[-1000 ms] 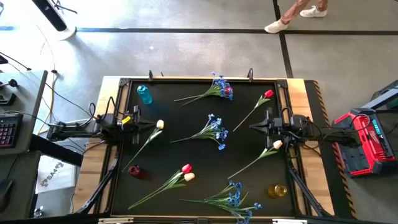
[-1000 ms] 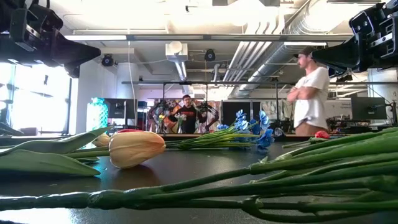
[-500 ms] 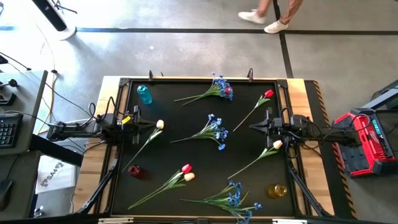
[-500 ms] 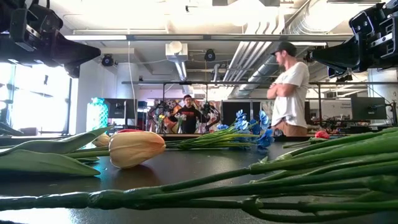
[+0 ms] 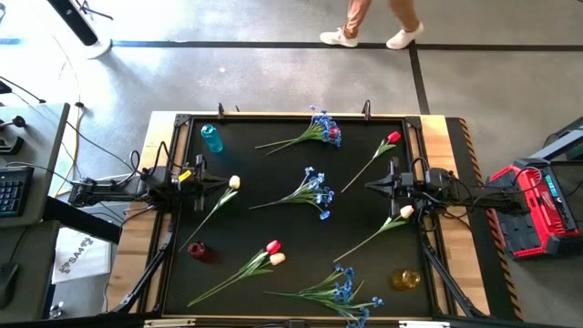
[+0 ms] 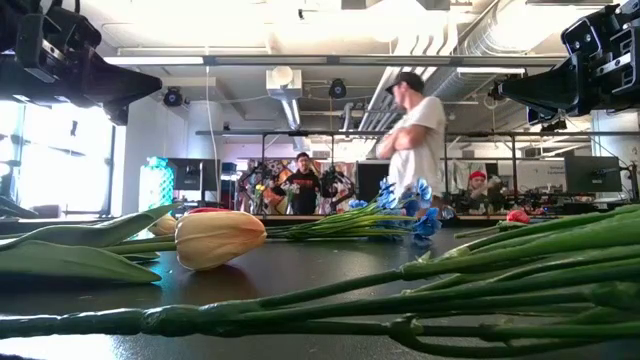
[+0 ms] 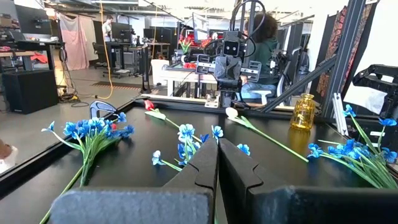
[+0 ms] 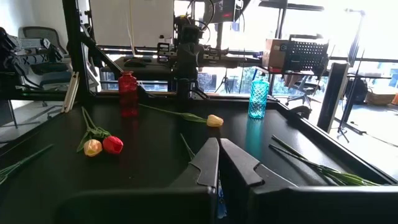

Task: Sort flowers into vase by color

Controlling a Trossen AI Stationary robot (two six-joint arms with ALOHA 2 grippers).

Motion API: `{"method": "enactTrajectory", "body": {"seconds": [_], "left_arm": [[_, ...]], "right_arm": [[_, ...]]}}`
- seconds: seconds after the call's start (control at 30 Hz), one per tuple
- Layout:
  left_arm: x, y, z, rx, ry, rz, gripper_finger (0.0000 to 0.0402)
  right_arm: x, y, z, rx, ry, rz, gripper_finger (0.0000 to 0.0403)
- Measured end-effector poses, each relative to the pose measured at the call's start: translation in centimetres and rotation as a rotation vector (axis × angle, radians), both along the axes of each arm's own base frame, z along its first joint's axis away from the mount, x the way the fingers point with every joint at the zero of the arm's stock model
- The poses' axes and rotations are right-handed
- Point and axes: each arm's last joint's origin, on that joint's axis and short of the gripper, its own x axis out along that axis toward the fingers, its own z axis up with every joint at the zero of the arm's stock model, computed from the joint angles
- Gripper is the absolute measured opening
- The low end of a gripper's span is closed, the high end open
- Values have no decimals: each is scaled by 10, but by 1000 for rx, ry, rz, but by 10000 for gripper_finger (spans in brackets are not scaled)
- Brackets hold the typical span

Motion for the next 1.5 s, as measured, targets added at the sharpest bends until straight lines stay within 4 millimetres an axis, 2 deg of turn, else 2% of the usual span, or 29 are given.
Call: {"method": "enactTrajectory", "body": {"seconds": [0.33,0.67,0.77,0.87,0.93,1.13,1.27,1.33,1.43,1.5], "left_arm": [[0,0,0,0,-4,0,0],[-1,0,8,-1,-84,0,0],[-1,0,8,-27,-84,-2,0],[-1,0,8,-54,-87,-4,0],[-1,0,7,-75,-85,-5,0],[-1,1,7,-21,-74,25,0],[-1,1,7,-19,-73,27,0],[-1,1,7,-19,-73,28,0],[-1,1,7,-19,-72,29,0],[-1,1,7,-17,-72,36,0]], "right_arm": [[0,0,0,0,0,0,0],[0,0,0,-2,-2,0,0],[0,-1,4,-98,-38,-35,0],[-1,-1,10,-123,-95,-40,0],[-1,-1,15,-85,-147,-40,0],[-5,-2,27,175,-304,-32,0],[-5,-2,30,303,-338,-18,0],[-6,-5,31,331,-368,-101,0],[-7,-10,29,468,-407,-271,0],[-6,-11,25,536,-392,-319,0]]}}
